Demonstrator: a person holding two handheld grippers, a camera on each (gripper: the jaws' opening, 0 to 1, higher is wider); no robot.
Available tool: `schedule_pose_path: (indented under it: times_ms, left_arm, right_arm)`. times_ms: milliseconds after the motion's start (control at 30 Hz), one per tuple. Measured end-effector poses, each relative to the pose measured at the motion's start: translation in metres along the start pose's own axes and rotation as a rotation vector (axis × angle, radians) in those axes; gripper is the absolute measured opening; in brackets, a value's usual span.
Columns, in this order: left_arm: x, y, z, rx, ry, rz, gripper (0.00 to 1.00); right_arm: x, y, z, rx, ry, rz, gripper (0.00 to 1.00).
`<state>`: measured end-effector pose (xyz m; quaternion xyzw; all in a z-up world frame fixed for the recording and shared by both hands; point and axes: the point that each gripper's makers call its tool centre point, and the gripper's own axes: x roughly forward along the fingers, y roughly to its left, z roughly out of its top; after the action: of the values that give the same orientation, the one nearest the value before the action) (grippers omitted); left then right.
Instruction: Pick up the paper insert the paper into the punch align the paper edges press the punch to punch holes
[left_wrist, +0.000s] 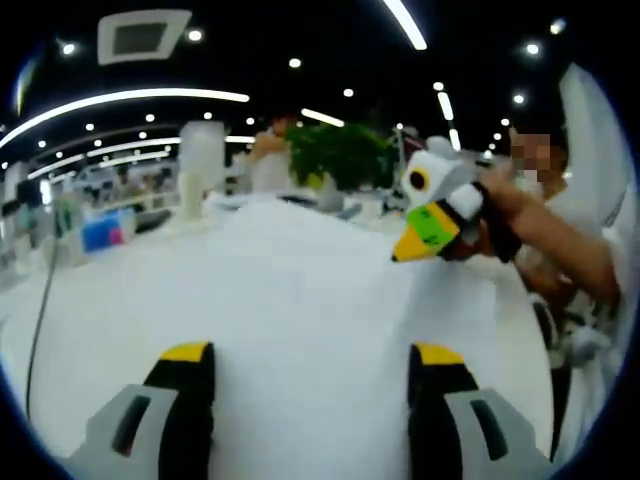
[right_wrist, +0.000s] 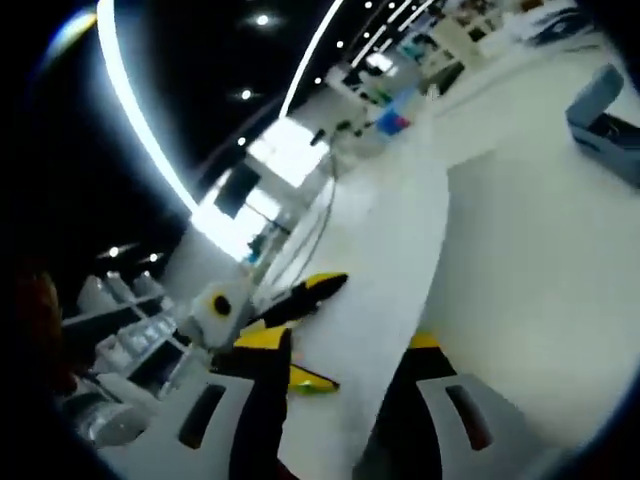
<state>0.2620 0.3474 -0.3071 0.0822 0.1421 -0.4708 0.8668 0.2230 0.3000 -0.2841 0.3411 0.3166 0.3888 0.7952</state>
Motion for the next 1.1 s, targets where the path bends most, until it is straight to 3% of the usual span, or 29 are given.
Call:
schedule_pose_path:
  times_ms: [133,300,500,733,933,1100]
  left_arm:
    - [0.0,-0.001,0.0,0.0,0.0,0.0,0.78]
    - [0.0,-0.002,-0.001,0.0,-0.002,0.001,0.78]
    - [0.0,-0.003,-0.002,0.001,-0.004,-0.001,0.78]
    - [-0.001,0.0,-0.001,-0.01,-0.007,0.006,0.77]
    - [-0.009,0.009,0.016,-0.229,-0.112,-0.04,0.75]
    - [-0.022,0.01,0.021,-0.373,-0.141,-0.092,0.76]
  right_arm:
    - [-0.004,-0.004,-0.004,-0.011,0.0,-0.023,0.33]
    - [-0.001,-0.013,0.0,0.042,-0.011,-0.035,0.18]
    - [-0.003,-0.016,0.004,0.052,-0.017,-0.04,0.06]
    - [-0.008,-0.024,0.004,0.038,-0.035,-0.065,0.04]
    - [-0.013,-0.024,0.011,0.06,-0.076,-0.046,0.04]
    - [-0.018,-0.02,0.021,0.113,-0.137,-0.007,0.04]
